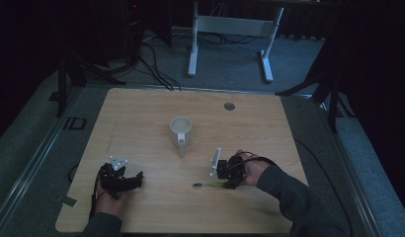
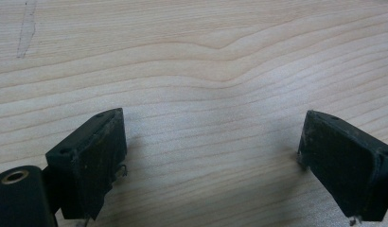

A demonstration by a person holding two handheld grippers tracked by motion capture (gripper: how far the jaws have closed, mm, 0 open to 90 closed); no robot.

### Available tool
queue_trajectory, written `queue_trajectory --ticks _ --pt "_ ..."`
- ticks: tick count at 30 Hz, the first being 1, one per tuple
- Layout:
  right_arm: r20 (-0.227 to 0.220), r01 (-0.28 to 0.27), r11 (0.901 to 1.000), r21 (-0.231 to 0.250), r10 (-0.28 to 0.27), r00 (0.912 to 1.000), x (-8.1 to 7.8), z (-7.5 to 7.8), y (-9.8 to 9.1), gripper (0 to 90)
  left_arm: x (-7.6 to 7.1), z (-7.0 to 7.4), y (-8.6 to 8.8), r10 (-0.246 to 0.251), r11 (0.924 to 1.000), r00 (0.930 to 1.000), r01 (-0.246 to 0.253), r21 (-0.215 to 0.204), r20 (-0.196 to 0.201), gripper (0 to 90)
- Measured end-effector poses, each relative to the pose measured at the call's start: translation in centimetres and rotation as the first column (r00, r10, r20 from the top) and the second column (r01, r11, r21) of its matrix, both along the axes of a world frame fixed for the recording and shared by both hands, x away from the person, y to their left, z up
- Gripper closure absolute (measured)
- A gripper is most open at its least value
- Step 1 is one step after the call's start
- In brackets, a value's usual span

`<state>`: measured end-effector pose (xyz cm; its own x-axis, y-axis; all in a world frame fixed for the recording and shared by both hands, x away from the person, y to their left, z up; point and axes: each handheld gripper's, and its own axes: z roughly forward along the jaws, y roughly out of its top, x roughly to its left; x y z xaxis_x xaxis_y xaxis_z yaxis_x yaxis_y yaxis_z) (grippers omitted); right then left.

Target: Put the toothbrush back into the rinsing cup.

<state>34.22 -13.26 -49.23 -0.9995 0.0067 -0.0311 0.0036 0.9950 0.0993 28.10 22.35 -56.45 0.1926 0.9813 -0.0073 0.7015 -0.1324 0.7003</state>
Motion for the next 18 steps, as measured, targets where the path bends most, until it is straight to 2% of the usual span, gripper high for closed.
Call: queue_trajectory --ticks 5,18 --pt "-0.005 -0.012 0.9996 -0.024 0.012 0.9999 0.0 -0.4 0.1 65.2 0.0 0.0 0.0 0.0 1.0 1.0 0.0 0.0 0.0 9.4" --pt "-0.007 -0.022 0.9984 -0.052 0.021 0.9997 -0.2 -1.2 0.6 67.4 0.0 0.0 0.0 0.0 1.0 1.0 0.0 0.0 0.0 9.4"
